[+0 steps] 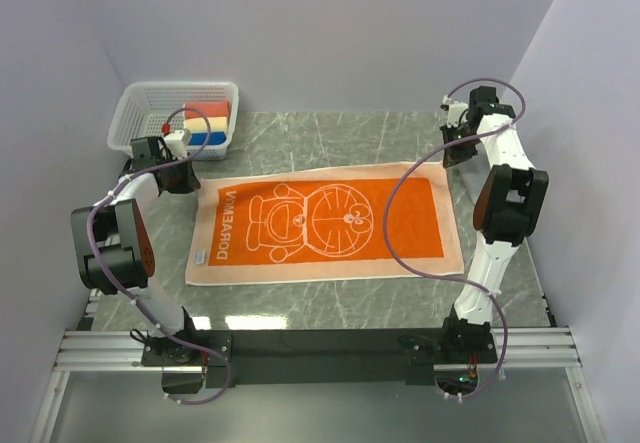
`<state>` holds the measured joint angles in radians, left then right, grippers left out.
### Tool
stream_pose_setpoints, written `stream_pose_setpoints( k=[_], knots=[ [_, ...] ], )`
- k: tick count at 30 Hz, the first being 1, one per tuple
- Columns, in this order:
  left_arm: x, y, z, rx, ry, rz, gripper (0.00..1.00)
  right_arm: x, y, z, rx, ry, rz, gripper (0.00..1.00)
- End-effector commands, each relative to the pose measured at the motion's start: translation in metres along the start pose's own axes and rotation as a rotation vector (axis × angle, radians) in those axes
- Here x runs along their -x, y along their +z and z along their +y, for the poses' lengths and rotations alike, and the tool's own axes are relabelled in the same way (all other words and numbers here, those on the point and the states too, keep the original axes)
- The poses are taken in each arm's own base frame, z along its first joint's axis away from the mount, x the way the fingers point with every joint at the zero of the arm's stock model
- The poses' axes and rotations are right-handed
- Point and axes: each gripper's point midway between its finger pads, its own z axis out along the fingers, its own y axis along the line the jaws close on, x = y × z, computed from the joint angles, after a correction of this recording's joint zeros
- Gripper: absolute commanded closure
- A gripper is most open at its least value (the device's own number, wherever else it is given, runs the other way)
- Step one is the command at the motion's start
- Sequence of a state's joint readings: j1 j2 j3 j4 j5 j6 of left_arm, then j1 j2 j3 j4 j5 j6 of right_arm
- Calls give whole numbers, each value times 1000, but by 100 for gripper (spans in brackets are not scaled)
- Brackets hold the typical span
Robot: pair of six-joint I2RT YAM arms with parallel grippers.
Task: Roll the towels
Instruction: Fold the towel
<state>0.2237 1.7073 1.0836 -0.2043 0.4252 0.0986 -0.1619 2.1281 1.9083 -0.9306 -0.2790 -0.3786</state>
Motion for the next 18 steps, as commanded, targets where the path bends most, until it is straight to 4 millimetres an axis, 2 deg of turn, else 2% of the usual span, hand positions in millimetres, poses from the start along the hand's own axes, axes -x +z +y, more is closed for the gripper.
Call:
stream_pose_setpoints(
  k=[1, 2, 4, 5, 13, 18],
  knots=[
    [3, -6, -2, -37, 84, 5, 100, 2, -13, -8, -34, 1, 0, 98],
    [1, -5, -2, -41, 103, 9, 100, 2, -12, -11, -40, 10, 11, 82],
    [-1, -4, 0, -35, 118, 10, 100, 6, -5, -18, -57, 27, 12, 72],
    [-2, -4, 0, -35, 125, 10, 100, 8, -3, -19, -55, 33, 11, 63],
    [2, 1, 3, -34, 143, 4, 100, 13, 30, -29, -57, 82, 44, 54],
    [2, 8, 7, -34, 132, 12, 100, 15, 47, -26, -49, 107, 46, 54]
  ],
)
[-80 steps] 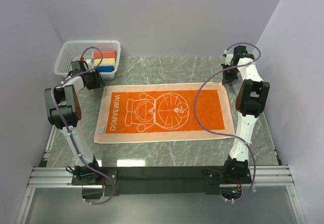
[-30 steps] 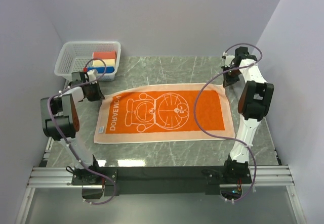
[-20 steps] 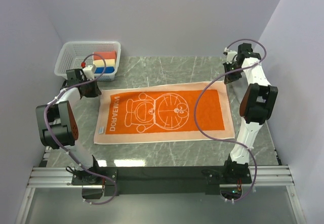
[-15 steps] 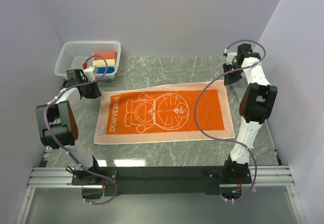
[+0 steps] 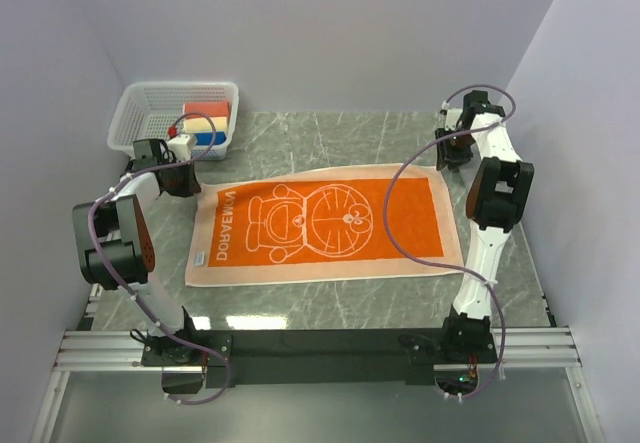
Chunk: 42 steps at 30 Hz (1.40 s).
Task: Roll the towels
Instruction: Fold the towel
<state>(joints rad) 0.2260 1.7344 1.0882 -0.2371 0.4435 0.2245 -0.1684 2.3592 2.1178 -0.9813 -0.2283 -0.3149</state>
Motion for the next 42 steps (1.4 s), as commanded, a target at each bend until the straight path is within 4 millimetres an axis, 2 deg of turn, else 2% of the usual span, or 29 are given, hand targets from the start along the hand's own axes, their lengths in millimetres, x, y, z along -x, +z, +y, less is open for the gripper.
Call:
stream_pose_setpoints(
  k=[1, 6, 8, 12, 15, 18, 19, 23, 24, 26, 27, 30, 33, 36, 38, 39, 40, 41, 42],
  knots=[
    [14, 4, 5, -8, 28, -30, 100, 12, -2, 1, -19, 25, -31, 54],
    [12, 5, 5, -11, 24, -26, 100, 16, 13, 3, -69, 19, -39, 56],
    [12, 5, 5, -11, 26, -26, 99, 11, 25, 8, -73, 13, -8, 57],
    [16, 3, 4, -13, 37, -36, 100, 9, 34, 13, -81, 0, 15, 61],
    [20, 1, 4, -13, 47, -40, 100, 8, 33, 13, -80, -9, 24, 71],
    [24, -1, 5, -11, 53, -49, 100, 1, 33, 9, -92, -25, 53, 92],
    [25, -2, 3, -15, 58, -51, 100, 2, 28, 9, -94, -29, 45, 100],
    [32, -9, 0, -17, 79, -76, 100, 9, 2, 9, -95, -33, -16, 100],
    [37, -14, -1, -16, 91, -91, 99, 13, -14, 10, -97, -32, -49, 100],
    [40, -19, -3, -14, 116, -107, 99, 20, -32, 14, -86, -39, -98, 100],
    [45, -25, -4, -9, 132, -122, 100, 25, -50, 14, -91, -46, -136, 100],
    [47, -31, -6, -6, 161, -132, 100, 37, -75, 15, -110, -63, -203, 100],
    [52, -42, -10, -5, 200, -162, 100, 39, -91, 19, -94, -68, -210, 100],
    [53, -54, -20, -22, 266, -190, 100, 30, -104, 29, -64, -82, -202, 100],
    [42, -57, -24, -37, 321, -167, 100, 21, -107, 31, -61, -98, -190, 100],
    [40, -62, -26, -39, 347, -170, 100, 10, -108, 34, -60, -104, -172, 100],
    [33, -64, -26, -42, 401, -154, 100, 2, -108, 33, -69, -110, -157, 100],
    [17, -63, -29, -62, 408, -116, 100, -3, -107, 31, -75, -130, -154, 100],
    [11, -68, -32, -68, 435, -112, 100, -20, -102, 33, -71, -135, -117, 100]
  ],
)
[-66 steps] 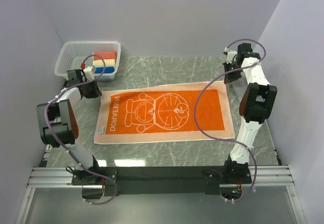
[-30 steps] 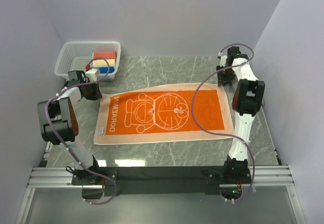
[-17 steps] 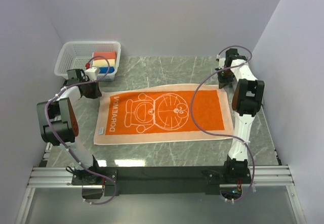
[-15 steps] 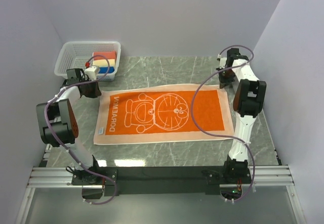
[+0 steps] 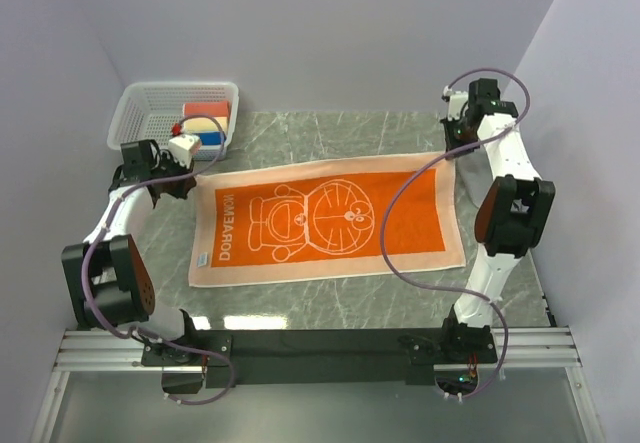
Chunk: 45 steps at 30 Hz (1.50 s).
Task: Roll the towels
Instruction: Fold the towel
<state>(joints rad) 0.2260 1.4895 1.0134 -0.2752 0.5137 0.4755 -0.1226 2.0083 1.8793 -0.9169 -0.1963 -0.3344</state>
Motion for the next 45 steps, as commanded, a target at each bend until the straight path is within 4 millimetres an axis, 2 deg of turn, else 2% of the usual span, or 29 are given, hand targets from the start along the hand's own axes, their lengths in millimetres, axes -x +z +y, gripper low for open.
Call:
stream_pose_setpoints(
  k=[1, 2, 4, 5, 6, 9, 11, 12, 13, 14, 15, 16, 19, 23, 26, 34, 39, 45],
  knots=[
    [-20, -16, -18, -71, 170, 25, 100, -35, -11, -2, -19, -52, 56, 100],
    [-38, -17, -27, -98, 169, 62, 100, -54, -2, 0, -12, -69, 96, 100],
    [-52, -20, -35, -129, 214, 82, 100, -65, 1, 0, -25, -89, 105, 100],
    [-65, -20, -41, -152, 209, 106, 100, -72, 3, -2, -37, -101, 120, 100],
    [-75, -20, -47, -175, 202, 128, 100, -86, 8, 0, -31, -103, 149, 100],
    [-107, -14, -55, -214, 191, 195, 100, -105, 20, 2, -18, -108, 195, 100],
    [-117, -11, -58, -235, 194, 217, 99, -110, 22, 4, -4, -109, 213, 100],
    [-118, -10, -59, -242, 188, 224, 96, -109, 23, 5, 2, -113, 215, 100],
    [-123, -10, -61, -259, 163, 243, 86, -111, 25, 6, 13, -112, 225, 100],
    [-119, -10, -58, -260, 156, 238, 81, -113, 24, 7, 25, -110, 239, 98],
    [-115, -10, -61, -280, 143, 225, 77, -109, 23, 8, 34, -114, 232, 90],
    [-116, -11, -65, -301, 113, 236, 70, -107, 21, 9, 43, -113, 223, 75],
    [-100, -10, -59, -302, 72, 209, 61, -101, 14, 11, 56, -123, 201, 60],
    [-85, -11, -50, -282, 40, 196, 58, -95, 6, 6, 63, -126, 188, 57],
    [-82, -9, -46, -274, 30, 200, 58, -92, 2, 1, 75, -142, 183, 54],
    [-91, -9, -52, -320, -1, 239, 57, -95, -3, 1, 129, -180, 202, 44],
    [-94, -9, -56, -338, -8, 248, 55, -94, -4, 4, 160, -199, 215, 43],
    [-94, -8, -59, -355, -20, 244, 61, -104, 3, 11, 198, -235, 272, 45]
  ],
)
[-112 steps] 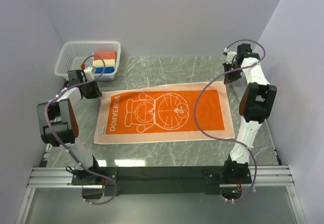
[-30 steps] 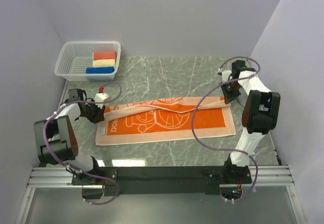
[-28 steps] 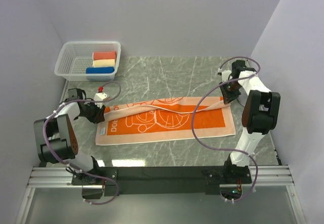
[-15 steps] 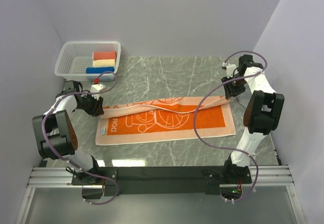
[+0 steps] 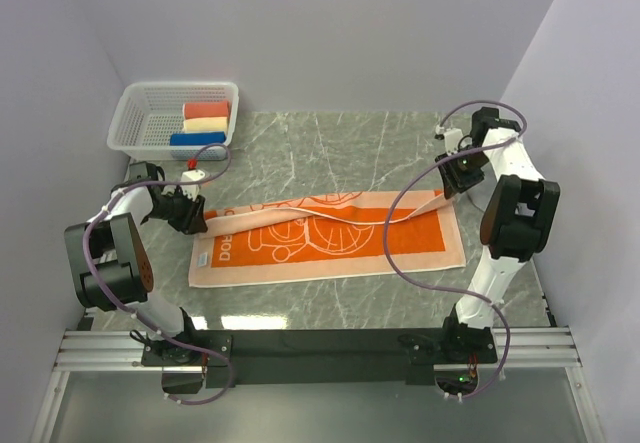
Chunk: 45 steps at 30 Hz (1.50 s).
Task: Roll the towels
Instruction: Fold the towel
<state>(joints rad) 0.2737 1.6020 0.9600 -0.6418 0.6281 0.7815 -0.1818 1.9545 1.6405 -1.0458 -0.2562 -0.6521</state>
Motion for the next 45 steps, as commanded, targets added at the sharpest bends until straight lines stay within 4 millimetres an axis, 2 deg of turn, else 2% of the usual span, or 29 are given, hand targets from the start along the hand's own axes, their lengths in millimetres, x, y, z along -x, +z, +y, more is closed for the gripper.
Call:
stream_pose_setpoints(
  k=[1, 2, 6, 8, 9, 13, 15, 17, 19, 22, 28, 30, 31, 33, 35, 39, 41, 42, 45],
  knots=[
    [13, -2, -1, -33, 13, -41, 65, -2, 3, 7, 31, -48, 32, 47],
    [13, -2, -1, -36, 13, -41, 67, -3, 6, 7, 25, -59, 38, 50],
    [13, -1, -4, -57, 15, -35, 76, -8, 13, 13, 32, -80, 54, 79],
    [14, -1, -3, -59, 15, -35, 83, -9, 13, 13, 34, -83, 54, 89],
    [15, -2, -3, -59, 16, -37, 85, -8, 11, 12, 27, -86, 52, 100],
    [23, -6, -2, -63, 20, -49, 94, -4, 6, 10, 20, -87, 35, 100],
    [25, -7, -1, -66, 23, -51, 94, -1, 0, 8, 13, -87, 22, 100],
    [26, -8, -2, -73, 30, -49, 90, 0, -3, 8, 13, -85, 18, 100],
    [26, -9, -3, -79, 41, -50, 80, 1, -5, 8, 14, -85, 14, 100],
    [21, -7, -6, -96, 31, -35, 75, 2, -7, 9, 19, -79, 9, 100],
    [0, 2, -12, -115, 12, 8, 81, 6, -10, 8, 22, -67, -1, 100],
    [-2, 2, -14, -123, 15, 10, 80, 7, -10, 7, 23, -65, -2, 100],
    [-3, 3, -17, -133, 9, 10, 75, 6, -9, 8, 26, -65, -1, 100],
    [-5, 3, -18, -140, 5, 10, 71, 6, -9, 8, 26, -64, 1, 100],
    [-2, 3, -17, -131, 8, 5, 71, 6, -9, 7, 23, -62, 1, 100],
    [6, 1, -13, -123, 15, -10, 82, 7, -10, 7, 25, -62, -2, 100],
    [10, -2, -12, -117, 19, -21, 79, 6, -10, 7, 25, -63, 1, 100],
    [14, -3, -10, -111, 22, -28, 73, 5, -10, 8, 28, -62, 3, 100],
    [19, -5, -8, -103, 29, -40, 68, 5, -10, 7, 25, -64, 3, 100]
  ],
)
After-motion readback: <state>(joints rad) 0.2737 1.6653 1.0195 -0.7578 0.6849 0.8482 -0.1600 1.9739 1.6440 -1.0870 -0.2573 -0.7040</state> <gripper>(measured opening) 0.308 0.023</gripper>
